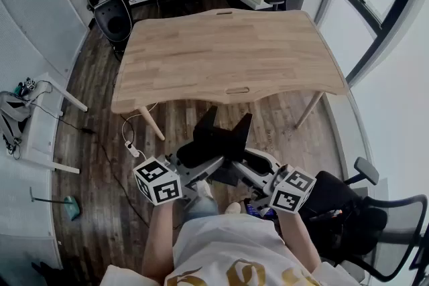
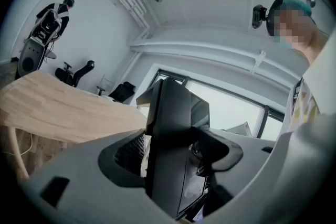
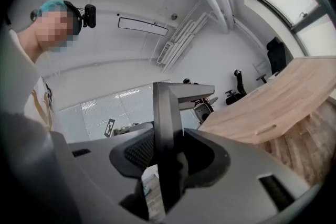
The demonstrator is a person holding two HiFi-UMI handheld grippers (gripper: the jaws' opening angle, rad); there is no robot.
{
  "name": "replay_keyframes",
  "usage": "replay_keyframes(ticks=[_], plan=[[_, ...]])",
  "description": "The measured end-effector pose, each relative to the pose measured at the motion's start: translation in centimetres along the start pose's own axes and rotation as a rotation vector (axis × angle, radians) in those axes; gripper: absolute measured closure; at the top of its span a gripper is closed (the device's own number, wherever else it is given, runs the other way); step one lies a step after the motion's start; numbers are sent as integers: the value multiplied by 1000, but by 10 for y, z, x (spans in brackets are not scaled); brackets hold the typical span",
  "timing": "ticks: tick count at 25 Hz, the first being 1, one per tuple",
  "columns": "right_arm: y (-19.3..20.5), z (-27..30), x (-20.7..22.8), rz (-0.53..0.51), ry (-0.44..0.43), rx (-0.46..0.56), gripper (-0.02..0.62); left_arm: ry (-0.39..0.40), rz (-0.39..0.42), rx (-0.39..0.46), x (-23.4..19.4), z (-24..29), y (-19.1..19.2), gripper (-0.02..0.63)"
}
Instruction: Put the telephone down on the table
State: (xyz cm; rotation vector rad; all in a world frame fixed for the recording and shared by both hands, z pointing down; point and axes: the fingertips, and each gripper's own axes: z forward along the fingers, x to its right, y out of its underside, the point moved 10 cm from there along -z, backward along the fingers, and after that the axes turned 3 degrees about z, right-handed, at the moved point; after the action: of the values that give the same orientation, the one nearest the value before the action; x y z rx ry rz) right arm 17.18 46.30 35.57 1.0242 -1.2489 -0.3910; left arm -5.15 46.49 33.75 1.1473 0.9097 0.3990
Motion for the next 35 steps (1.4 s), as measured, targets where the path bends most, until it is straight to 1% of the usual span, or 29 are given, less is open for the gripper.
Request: replay_keyframes(ticks=[7,12,16,23,31,35], plan=[[-2,8,8,-13,-20,-23,442,-32,-16,19,-7,-1,3,304],[-5,18,5,-27,-37,-32,442,-44,-8,35,-10,-9,-2,305],[-4,21,5,-15,-45,-38,440,-60,-9,37,-10,-12,-1,304],[-2,25,11,15,-46,-42,440,-72,-40,29,-16,-9,2,304],[-9,26,32,47,-48,-42,440,-81,-65,20,-27,8,2,305],[-16,36,53,63,-44,-42,440,-83,-79,19,-46,22,-1,304]])
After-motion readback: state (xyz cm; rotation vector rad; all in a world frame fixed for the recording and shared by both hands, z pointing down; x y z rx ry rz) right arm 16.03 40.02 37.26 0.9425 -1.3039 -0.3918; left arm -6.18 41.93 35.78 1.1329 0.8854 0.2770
